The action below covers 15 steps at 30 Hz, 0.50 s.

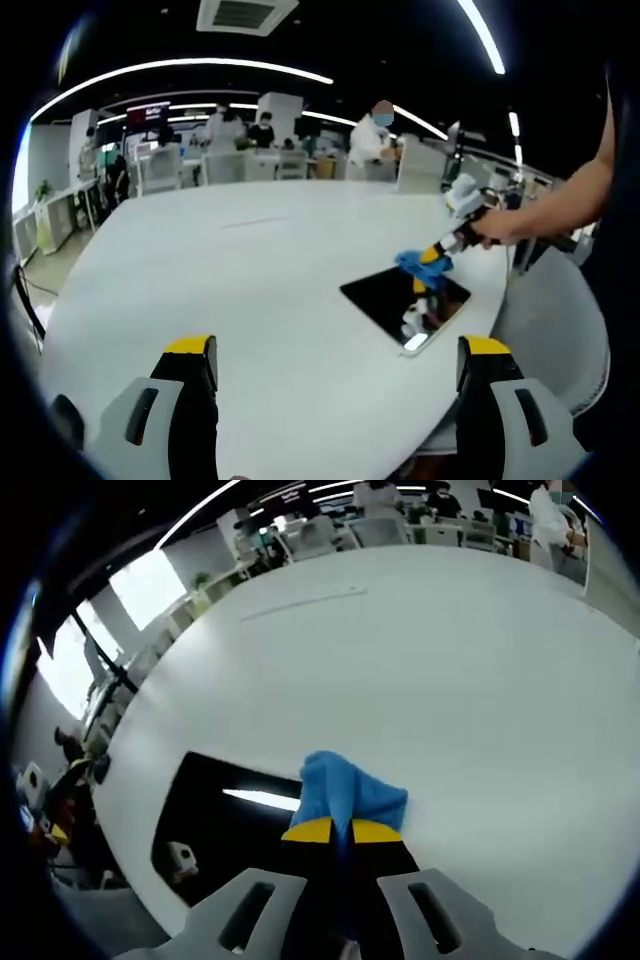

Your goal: Wipe the mirror surface with the cleaning cloth until all visible marks leave the cleaned area.

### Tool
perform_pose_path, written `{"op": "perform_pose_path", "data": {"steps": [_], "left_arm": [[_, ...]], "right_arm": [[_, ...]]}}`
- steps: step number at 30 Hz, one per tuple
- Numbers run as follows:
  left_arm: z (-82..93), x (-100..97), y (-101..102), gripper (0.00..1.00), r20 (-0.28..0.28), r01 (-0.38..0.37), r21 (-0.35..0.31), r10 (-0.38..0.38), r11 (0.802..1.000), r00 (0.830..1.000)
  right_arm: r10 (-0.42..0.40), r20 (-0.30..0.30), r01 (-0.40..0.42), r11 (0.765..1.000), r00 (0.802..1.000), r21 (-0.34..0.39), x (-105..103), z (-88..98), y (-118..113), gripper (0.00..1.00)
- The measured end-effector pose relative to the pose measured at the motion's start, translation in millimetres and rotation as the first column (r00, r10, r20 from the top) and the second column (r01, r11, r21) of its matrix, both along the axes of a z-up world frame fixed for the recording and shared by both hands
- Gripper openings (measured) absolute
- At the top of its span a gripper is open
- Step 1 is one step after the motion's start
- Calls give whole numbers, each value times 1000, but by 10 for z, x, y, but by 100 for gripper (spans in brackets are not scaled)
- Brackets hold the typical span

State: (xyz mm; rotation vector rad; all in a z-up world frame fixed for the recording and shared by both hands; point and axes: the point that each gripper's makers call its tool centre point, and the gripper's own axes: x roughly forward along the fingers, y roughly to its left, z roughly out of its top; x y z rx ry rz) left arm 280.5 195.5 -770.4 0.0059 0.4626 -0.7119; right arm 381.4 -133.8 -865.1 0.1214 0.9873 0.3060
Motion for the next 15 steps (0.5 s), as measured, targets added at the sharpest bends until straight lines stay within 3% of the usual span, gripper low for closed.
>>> {"op": "perform_pose_path", "data": {"steps": [7, 15], "left_arm": [[8, 24, -70, 100, -2, 15, -6, -15, 1000, 1000], [4, 31, -17, 100, -4, 8, -4, -8, 1000, 1000]], "right_arm": [[27, -24, -26, 999, 999, 23, 4, -10, 252, 0], [81, -26, -80, 996, 996, 32, 51, -11, 653, 0]]}}
